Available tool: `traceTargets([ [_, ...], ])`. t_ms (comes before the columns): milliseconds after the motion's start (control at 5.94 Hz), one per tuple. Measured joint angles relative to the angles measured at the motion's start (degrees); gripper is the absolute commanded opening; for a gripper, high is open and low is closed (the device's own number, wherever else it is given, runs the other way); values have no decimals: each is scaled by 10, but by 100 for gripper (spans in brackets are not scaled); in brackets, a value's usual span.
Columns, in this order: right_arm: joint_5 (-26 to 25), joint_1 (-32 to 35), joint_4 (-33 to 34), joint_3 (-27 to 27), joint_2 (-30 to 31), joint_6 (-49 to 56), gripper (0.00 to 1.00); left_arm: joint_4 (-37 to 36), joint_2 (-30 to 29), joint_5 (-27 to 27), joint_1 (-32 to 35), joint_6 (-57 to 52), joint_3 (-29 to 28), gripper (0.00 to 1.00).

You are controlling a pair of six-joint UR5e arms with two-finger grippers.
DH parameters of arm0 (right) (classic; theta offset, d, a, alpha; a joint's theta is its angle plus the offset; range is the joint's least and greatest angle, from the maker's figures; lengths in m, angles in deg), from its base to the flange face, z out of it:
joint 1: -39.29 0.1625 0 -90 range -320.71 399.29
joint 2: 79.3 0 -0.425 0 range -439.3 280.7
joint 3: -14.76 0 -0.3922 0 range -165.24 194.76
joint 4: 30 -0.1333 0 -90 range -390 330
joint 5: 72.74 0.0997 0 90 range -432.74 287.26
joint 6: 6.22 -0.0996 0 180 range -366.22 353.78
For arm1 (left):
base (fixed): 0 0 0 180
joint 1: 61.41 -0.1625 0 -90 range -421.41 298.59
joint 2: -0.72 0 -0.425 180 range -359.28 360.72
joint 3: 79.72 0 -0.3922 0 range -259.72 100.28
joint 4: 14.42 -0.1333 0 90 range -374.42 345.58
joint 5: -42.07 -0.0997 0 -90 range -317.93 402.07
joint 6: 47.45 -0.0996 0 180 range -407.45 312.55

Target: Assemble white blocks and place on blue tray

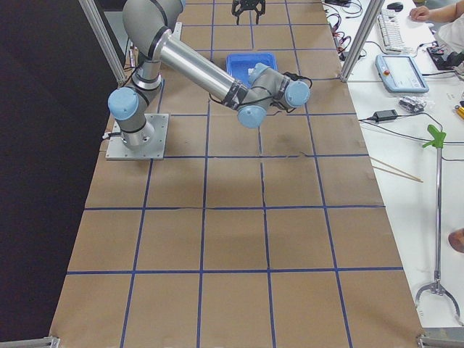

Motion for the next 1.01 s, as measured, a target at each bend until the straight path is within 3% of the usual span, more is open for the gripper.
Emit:
traceTargets([
  [337, 2, 73, 99, -38, 10, -116, 29, 62, 58, -48, -60, 163, -9, 99],
  [674, 1, 157, 262, -90, 11, -272, 29, 57, 60, -90, -106, 354, -8, 99],
  [1011, 1, 230, 384, -124, -15, -344, 28, 48, 66, -95, -132, 513, 0, 99],
])
